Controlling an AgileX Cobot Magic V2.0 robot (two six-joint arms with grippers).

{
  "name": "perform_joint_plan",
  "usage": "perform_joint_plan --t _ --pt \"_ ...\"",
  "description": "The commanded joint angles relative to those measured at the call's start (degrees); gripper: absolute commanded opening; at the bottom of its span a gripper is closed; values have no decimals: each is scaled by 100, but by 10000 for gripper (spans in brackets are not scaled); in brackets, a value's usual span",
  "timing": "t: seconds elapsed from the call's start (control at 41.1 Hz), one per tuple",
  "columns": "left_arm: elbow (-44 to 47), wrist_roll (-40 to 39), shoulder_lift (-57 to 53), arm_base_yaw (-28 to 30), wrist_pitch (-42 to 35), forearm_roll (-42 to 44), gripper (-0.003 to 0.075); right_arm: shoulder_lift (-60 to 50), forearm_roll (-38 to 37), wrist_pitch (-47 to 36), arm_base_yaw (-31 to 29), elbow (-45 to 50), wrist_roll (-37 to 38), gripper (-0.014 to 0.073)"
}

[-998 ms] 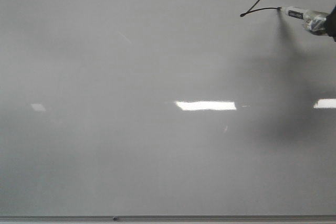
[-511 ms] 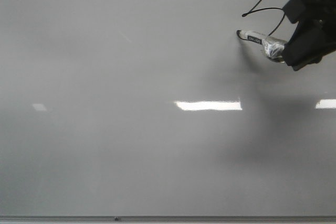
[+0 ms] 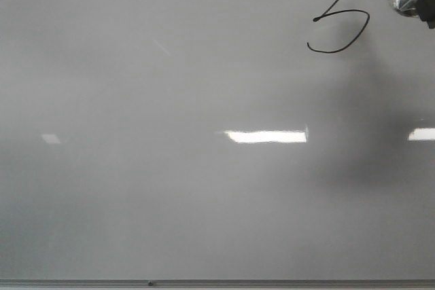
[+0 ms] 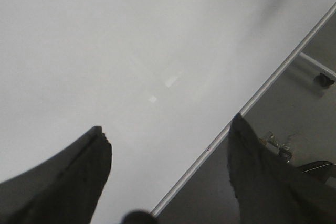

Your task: Write number 5 on whiteboard

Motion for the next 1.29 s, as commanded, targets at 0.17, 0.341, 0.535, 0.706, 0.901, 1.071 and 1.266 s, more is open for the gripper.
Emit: perform_joint_plan --t 0.17,0.341,0.535,0.706,0.901,1.071,1.266 --pt "-160 -63 -98 3 -314 -82 462 98 18 -609 -50 -185 -31 -61" --pt "-160 -63 -98 3 -314 -82 462 324 18 -752 -50 -185 -31 -61" --pt "-160 -63 -98 3 -324 -82 462 334 18 -856 -50 -185 -31 -61" --pt "-160 -63 -98 3 -324 -93 462 339 23 -940 1 -185 -31 -61" --pt "-160 -63 -98 3 -324 -93 462 453 23 -938 1 -185 -31 -61" --pt "-160 -63 -98 3 -312 -93 462 646 18 -944 -34 -187 -31 -61" --pt "-160 -63 -98 3 -312 -93 462 614 18 -867 -341 -187 -31 -61"
